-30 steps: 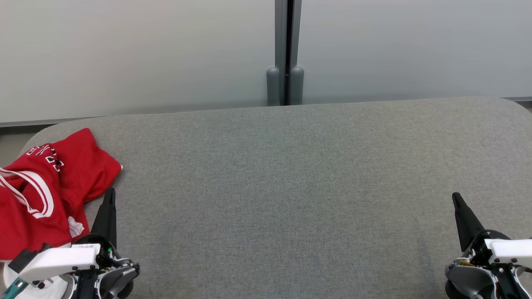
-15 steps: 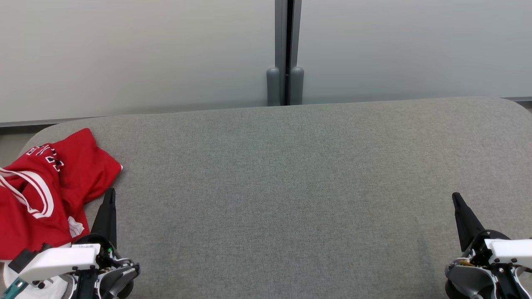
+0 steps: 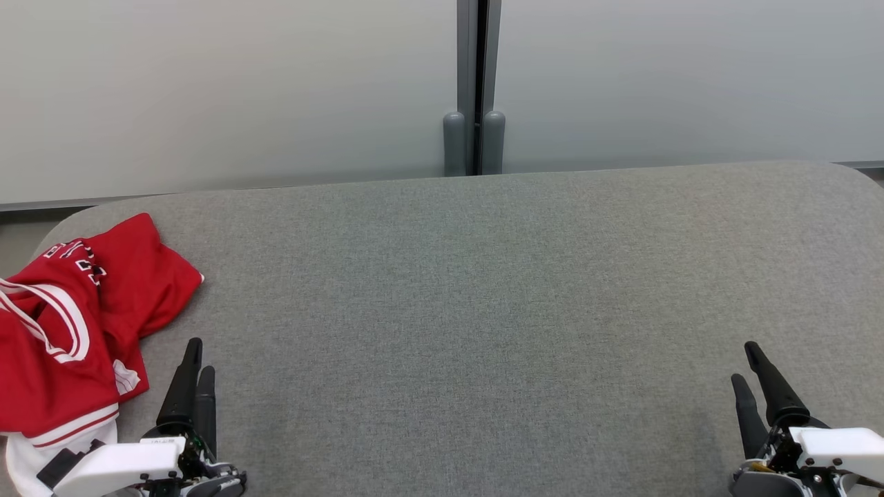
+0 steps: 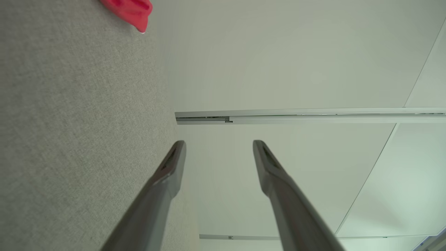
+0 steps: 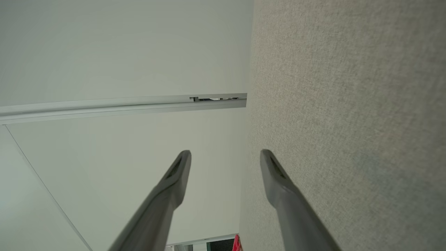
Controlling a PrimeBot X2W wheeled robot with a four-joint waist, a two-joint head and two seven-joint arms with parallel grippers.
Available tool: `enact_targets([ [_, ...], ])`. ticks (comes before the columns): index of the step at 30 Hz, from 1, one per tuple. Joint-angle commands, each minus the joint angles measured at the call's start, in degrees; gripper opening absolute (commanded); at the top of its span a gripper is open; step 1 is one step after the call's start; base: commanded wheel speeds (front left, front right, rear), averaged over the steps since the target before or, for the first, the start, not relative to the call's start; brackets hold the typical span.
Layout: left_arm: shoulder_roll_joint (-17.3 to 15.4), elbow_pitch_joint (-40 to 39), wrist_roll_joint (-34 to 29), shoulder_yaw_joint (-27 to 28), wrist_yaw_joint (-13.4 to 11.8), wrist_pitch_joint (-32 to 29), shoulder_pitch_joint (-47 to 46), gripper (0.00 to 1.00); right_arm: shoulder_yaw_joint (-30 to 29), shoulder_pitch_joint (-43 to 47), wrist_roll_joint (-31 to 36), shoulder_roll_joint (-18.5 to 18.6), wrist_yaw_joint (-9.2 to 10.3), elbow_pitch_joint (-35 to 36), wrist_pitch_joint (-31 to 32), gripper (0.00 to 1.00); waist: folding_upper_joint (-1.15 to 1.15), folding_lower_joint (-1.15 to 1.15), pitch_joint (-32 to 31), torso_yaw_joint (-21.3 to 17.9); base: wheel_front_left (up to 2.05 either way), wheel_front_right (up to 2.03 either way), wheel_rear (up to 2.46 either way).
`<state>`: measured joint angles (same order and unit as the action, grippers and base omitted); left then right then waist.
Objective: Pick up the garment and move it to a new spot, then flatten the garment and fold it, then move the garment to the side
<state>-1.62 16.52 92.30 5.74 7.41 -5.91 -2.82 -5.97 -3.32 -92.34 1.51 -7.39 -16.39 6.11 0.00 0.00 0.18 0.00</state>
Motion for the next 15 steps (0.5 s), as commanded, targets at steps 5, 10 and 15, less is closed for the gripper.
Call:
enact_targets([
  [5,-0.6,-1.9,-1.2,-1.2,0.0,1.6,-0.9,1.0,1.2,-0.7,1.1,0.7,-0.04,1.9,-1.7,1.0,0.0,0.0,0.0,0.0,0.0,0.0,0.0],
  [10,-0.7,-2.3,-4.3,-1.8,0.0,3.0,-0.4,1.0,2.6,-0.5,4.6,1.4,-0.05,2.6,-3.2,1.0,0.0,0.0,0.0,-0.1,0.0,0.0,0.0],
  [15,-0.7,-2.8,-9.1,-2.5,-0.3,4.3,-0.1,1.0,3.4,-0.5,11.4,2.0,-0.05,3.3,-4.5,1.0,0.0,0.0,-0.1,-0.2,0.0,0.0,0.0],
])
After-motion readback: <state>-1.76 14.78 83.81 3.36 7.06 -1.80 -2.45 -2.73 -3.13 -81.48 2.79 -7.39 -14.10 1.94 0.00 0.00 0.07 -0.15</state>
